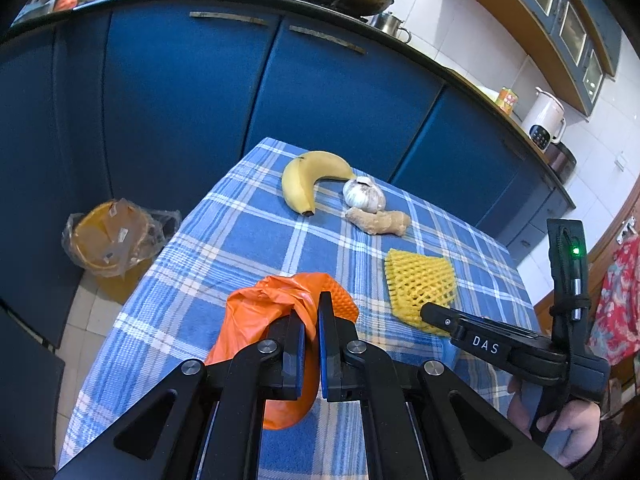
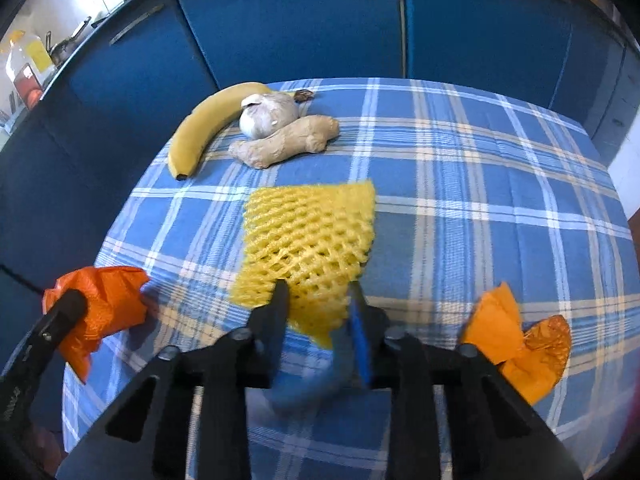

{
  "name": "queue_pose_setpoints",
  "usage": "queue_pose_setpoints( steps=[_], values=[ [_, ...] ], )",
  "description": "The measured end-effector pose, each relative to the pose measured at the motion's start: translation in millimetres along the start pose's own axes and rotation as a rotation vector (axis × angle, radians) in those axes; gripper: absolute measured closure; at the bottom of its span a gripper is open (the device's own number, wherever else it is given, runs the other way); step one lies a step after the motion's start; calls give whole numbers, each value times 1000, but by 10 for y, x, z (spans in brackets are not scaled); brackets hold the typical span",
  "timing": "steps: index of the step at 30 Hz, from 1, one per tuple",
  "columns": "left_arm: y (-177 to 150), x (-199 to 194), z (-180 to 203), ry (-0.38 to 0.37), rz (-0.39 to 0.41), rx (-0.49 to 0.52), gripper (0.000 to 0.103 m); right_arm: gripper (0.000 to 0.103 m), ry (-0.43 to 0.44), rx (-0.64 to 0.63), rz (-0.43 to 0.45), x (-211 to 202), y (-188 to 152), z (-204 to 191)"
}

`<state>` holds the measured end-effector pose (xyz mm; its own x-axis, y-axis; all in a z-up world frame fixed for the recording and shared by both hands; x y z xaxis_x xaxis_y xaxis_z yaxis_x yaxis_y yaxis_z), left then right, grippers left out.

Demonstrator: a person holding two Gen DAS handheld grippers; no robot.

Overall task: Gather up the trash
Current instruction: 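Grasp the yellow foam net with the right tool while the left tool holds the orange bag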

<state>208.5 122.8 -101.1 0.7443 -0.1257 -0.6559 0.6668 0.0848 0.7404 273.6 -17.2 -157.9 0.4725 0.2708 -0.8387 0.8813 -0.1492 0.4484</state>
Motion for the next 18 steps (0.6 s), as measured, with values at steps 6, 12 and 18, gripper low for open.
queue_pose_setpoints(
  steps=[6, 12, 18],
  values=[
    [15, -46, 17, 0, 6, 3, 98, 87, 26, -38, 49, -103, -29, -114],
    [77, -178, 83, -2, 30, 9, 98, 87, 80, -36, 144, -534, 8, -130],
    [159, -333, 252, -19, 63, 33, 98, 87, 124, -3, 204, -940, 14, -34]
  ],
)
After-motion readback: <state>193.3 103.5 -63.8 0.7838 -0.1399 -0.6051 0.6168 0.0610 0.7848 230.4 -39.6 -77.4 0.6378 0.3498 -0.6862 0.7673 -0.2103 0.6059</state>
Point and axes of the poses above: each gripper's, at about its wrist camera, not at the fingertips, and x roughly the way its jaws point, z to its right, y to its top, the point moved 10 cm from there along x, roughly the way its jaws point, and after that the axes turned 15 degrees about x, right-handed, at the moved point
